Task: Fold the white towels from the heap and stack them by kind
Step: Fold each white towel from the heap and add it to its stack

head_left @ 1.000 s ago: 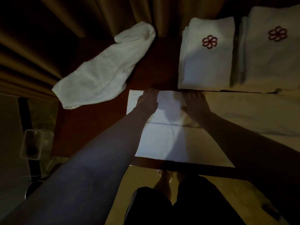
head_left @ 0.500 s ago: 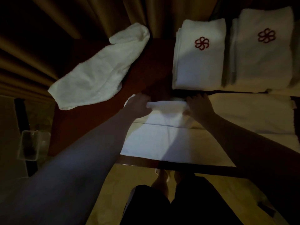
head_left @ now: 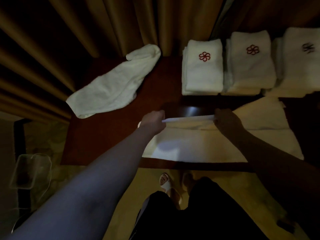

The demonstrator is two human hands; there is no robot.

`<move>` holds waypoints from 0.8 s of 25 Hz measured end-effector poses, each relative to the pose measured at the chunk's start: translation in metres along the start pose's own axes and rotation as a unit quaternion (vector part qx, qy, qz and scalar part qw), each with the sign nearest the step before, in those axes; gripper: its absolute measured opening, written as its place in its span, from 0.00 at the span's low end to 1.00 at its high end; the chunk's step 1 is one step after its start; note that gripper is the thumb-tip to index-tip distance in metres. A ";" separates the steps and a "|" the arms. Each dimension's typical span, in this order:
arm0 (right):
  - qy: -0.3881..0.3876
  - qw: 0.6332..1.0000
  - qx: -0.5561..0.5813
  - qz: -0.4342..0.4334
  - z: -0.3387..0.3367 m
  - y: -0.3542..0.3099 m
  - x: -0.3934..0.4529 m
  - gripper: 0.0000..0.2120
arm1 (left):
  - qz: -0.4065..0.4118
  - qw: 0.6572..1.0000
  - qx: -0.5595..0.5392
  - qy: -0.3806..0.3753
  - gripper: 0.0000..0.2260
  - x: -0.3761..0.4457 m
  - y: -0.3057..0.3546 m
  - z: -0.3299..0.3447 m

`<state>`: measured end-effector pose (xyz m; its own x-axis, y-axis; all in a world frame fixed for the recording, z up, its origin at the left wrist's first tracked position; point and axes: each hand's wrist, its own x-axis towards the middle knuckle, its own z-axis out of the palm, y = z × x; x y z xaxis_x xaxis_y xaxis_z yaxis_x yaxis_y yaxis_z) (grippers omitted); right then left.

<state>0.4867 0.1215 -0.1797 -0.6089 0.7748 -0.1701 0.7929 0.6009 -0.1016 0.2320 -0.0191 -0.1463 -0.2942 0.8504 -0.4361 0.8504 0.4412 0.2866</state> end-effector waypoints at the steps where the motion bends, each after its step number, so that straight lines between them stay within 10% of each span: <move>1: 0.023 1.000 0.007 0.011 -0.004 -0.002 -0.011 0.08 | -0.001 1.000 0.004 0.002 0.04 -0.009 0.002 0.001; 6: 0.040 0.998 0.031 0.036 0.009 -0.017 -0.073 0.12 | -0.011 1.000 -0.004 0.012 0.04 -0.055 0.002 0.028; 13: -0.150 0.988 0.011 -0.043 0.069 -0.002 -0.118 0.12 | -0.059 0.995 0.058 -0.063 0.10 -0.080 -0.011 0.094; 20: -0.139 0.988 -0.005 -0.064 0.066 0.029 -0.119 0.16 | 0.094 0.992 0.082 -0.018 0.24 -0.071 0.070 0.147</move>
<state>0.5834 0.0341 -0.2273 -0.6733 0.6088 -0.4195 0.7083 0.6939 -0.1297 0.3761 -0.0902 -0.2205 -0.1108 0.9012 -0.4190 0.9489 0.2213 0.2249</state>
